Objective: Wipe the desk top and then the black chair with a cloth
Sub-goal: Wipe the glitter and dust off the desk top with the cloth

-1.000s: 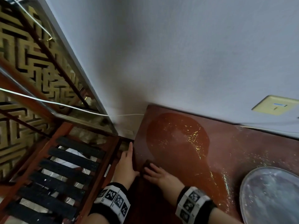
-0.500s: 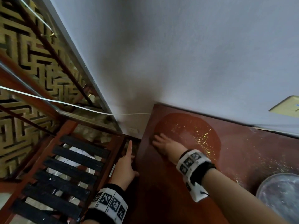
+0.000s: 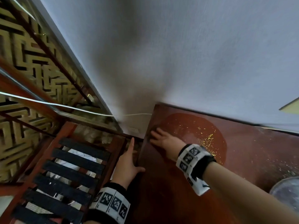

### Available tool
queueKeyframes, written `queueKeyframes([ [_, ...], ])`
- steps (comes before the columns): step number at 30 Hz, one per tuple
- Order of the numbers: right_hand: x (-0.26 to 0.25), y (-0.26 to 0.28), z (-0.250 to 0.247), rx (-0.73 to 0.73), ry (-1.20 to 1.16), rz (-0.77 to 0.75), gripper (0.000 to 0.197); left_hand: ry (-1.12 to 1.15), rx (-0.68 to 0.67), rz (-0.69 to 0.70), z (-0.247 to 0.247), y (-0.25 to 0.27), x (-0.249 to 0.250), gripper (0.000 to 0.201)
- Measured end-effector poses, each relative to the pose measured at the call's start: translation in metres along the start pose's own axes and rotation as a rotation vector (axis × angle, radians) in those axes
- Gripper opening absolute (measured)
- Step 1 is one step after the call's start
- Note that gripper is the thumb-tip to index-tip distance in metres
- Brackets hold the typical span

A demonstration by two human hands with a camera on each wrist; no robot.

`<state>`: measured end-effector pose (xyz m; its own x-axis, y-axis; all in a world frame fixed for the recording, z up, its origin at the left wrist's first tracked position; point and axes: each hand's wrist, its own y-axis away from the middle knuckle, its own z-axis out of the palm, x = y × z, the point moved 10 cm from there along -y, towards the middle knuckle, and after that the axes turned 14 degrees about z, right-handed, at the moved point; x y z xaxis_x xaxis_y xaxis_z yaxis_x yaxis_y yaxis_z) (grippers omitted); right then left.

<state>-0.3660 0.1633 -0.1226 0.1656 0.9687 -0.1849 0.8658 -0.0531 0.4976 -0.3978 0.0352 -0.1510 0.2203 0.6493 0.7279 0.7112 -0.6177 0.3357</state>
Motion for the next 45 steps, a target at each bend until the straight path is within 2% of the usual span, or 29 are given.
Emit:
queueKeyframes([
  [2, -0.035, 0.02, 0.02, -0.072, 0.075, -0.183, 0.064, -0.032, -0.007, 0.059, 0.002, -0.004, 0.014, 0.122],
  [4, -0.038, 0.017, 0.029, -0.091, 0.109, -0.263, 0.063, -0.05, -0.019, 0.102, 0.008, -0.008, 0.024, 0.122],
  [6, -0.005, -0.01, 0.017, -0.058, 0.125, -0.156, 0.065, -0.064, -0.017, 0.126, 0.015, -0.011, 0.031, 0.125],
  [9, 0.057, -0.04, -0.027, 0.075, -0.035, 0.139, 0.059, -0.093, -0.022, 0.144, 0.025, -0.009, 0.04, 0.127],
  [11, 0.064, -0.045, -0.037, 0.084, -0.107, 0.213, 0.064, -0.119, -0.041, 0.159, 0.03, -0.008, 0.045, 0.126],
  [13, 0.041, -0.042, -0.031, 0.045, -0.085, 0.145, 0.069, -0.14, -0.051, 0.148, 0.031, -0.009, 0.045, 0.126],
  [16, 0.023, -0.049, -0.029, 0.043, 0.001, 0.008, 0.065, -0.194, -0.064, 0.115, 0.031, -0.009, 0.047, 0.125],
  [18, 0.051, -0.063, -0.039, 0.06, -0.062, 0.125, 0.059, -0.227, -0.075, 0.108, 0.031, -0.008, 0.048, 0.124],
  [20, 0.069, -0.067, -0.048, 0.096, -0.135, 0.255, 0.065, -0.233, -0.081, 0.103, 0.031, -0.008, 0.047, 0.124],
  [21, 0.063, -0.067, -0.049, 0.105, -0.135, 0.245, 0.068, -0.228, -0.085, 0.098, 0.032, -0.009, 0.047, 0.123],
  [23, 0.037, -0.065, -0.043, 0.082, -0.068, 0.133, 0.067, -0.223, -0.099, 0.09, 0.032, -0.009, 0.047, 0.122],
  [25, 0.037, -0.066, -0.041, 0.069, -0.035, 0.074, 0.064, -0.236, -0.109, 0.104, 0.033, -0.01, 0.048, 0.121],
  [29, 0.094, -0.065, -0.056, 0.084, -0.195, 0.284, 0.065, -0.223, -0.118, 0.114, 0.034, -0.01, 0.047, 0.116],
  [31, 0.091, -0.053, -0.054, 0.104, -0.171, 0.316, 0.07, -0.216, -0.109, 0.124, 0.034, -0.01, 0.048, 0.113],
  [34, 0.056, -0.027, -0.029, 0.071, -0.05, 0.157, 0.073, -0.227, -0.117, 0.137, 0.035, -0.011, 0.05, 0.105],
  [36, 0.067, -0.018, -0.022, 0.072, -0.019, 0.1, 0.073, -0.237, -0.131, 0.155, 0.037, -0.012, 0.051, 0.099],
  [39, 0.136, -0.017, -0.035, 0.128, -0.161, 0.334, 0.069, -0.248, -0.142, 0.168, 0.04, -0.012, 0.052, 0.096],
  [41, 0.149, -0.015, -0.039, 0.142, -0.158, 0.419, 0.071, -0.26, -0.135, 0.17, 0.039, -0.012, 0.054, 0.096],
  [42, 0.139, -0.012, -0.035, 0.117, -0.129, 0.404, 0.072, -0.266, -0.133, 0.173, 0.038, -0.012, 0.055, 0.096],
  [45, 0.086, -0.003, -0.011, 0.026, 0.015, 0.184, 0.073, -0.285, -0.133, 0.172, 0.038, -0.013, 0.057, 0.096],
])
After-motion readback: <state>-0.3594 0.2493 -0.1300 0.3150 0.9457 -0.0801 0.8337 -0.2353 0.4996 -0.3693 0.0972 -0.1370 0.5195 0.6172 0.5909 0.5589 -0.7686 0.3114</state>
